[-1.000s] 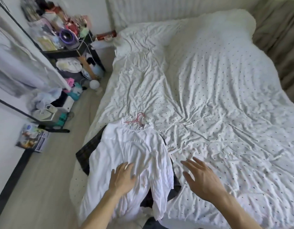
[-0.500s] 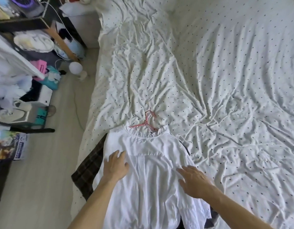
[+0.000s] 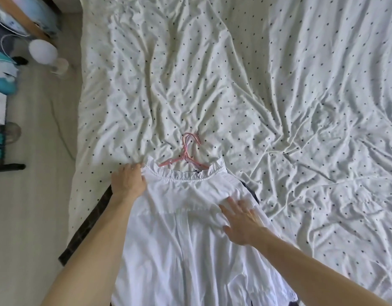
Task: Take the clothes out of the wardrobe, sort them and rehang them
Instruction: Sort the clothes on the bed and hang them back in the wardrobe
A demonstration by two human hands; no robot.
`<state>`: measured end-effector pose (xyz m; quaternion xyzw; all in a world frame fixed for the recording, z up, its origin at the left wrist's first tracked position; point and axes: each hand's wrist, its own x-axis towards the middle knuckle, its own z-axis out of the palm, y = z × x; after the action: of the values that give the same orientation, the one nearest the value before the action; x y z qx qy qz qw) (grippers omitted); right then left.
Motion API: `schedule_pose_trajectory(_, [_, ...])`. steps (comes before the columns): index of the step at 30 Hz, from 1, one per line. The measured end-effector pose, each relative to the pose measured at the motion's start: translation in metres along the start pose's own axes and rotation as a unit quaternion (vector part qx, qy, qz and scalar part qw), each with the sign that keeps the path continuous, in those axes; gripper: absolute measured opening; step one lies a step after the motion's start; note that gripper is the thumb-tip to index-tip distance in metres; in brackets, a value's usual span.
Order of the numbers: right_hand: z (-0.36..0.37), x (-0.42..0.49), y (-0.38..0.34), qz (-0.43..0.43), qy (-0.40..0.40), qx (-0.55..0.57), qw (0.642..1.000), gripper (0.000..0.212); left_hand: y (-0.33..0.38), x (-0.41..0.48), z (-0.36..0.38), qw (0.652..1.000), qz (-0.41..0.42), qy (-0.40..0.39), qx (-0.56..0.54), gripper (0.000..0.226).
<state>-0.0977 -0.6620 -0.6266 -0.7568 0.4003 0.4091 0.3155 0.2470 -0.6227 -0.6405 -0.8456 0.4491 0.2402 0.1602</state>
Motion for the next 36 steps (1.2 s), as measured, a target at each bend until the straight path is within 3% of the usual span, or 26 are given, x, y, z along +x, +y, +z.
schedule_pose_trajectory(4, [-0.001, -0.004, 0.005, -0.006, 0.010, 0.026, 1.000, 0.064, 0.005, -0.015, -0.010, 0.999, 0.002, 0.039, -0.007, 0.024])
schedule_pose_trajectory(9, [-0.001, -0.030, 0.011, 0.004, 0.056, 0.089, 0.995, 0.059, 0.018, -0.067, -0.034, 0.982, 0.007, 0.096, -0.166, 0.028])
schedule_pose_trajectory(12, [-0.006, -0.064, 0.016, 0.016, 0.175, 0.147, 0.973, 0.064, 0.030, -0.111, -0.053, 0.970, 0.016, 0.099, -0.222, 0.043])
schedule_pose_trajectory(16, [-0.025, -0.121, 0.036, 0.015, 0.348, 0.212, 0.913, 0.086, 0.056, -0.169, -0.093, 0.947, 0.024, 0.077, -0.310, 0.052])
schedule_pose_trajectory(19, [-0.040, -0.169, 0.065, 0.026, 0.434, 0.187, 0.881, 0.074, 0.086, -0.208, -0.127, 0.923, 0.054, 0.086, -0.370, 0.055])
schedule_pose_trajectory(21, [-0.048, -0.206, 0.088, 0.022, 0.500, 0.178, 0.847, 0.052, 0.111, -0.232, -0.149, 0.914, 0.085, 0.082, -0.389, 0.056])
schedule_pose_trajectory(24, [-0.043, -0.265, 0.127, -0.025, 0.570, 0.150, 0.807, 0.017, 0.151, -0.266, -0.180, 0.910, 0.128, 0.077, -0.387, 0.057])
schedule_pose_trajectory(28, [-0.015, -0.341, 0.185, -0.046, 0.581, 0.160, 0.797, 0.031, 0.217, -0.311, -0.225, 0.909, 0.225, 0.082, -0.340, 0.057])
schedule_pose_trajectory(32, [-0.001, -0.416, 0.246, -0.009, 0.634, 0.186, 0.751, 0.018, 0.304, -0.366, -0.262, 0.892, 0.305, 0.062, -0.329, 0.052])
schedule_pose_trajectory(34, [0.003, -0.451, 0.278, 0.026, 0.648, 0.207, 0.733, 0.014, 0.346, -0.389, -0.273, 0.898, 0.342, 0.063, -0.268, 0.058])
schedule_pose_trajectory(36, [0.015, -0.483, 0.307, 0.054, 0.659, 0.218, 0.718, 0.012, 0.385, -0.419, -0.281, 0.898, 0.386, 0.049, -0.206, 0.049])
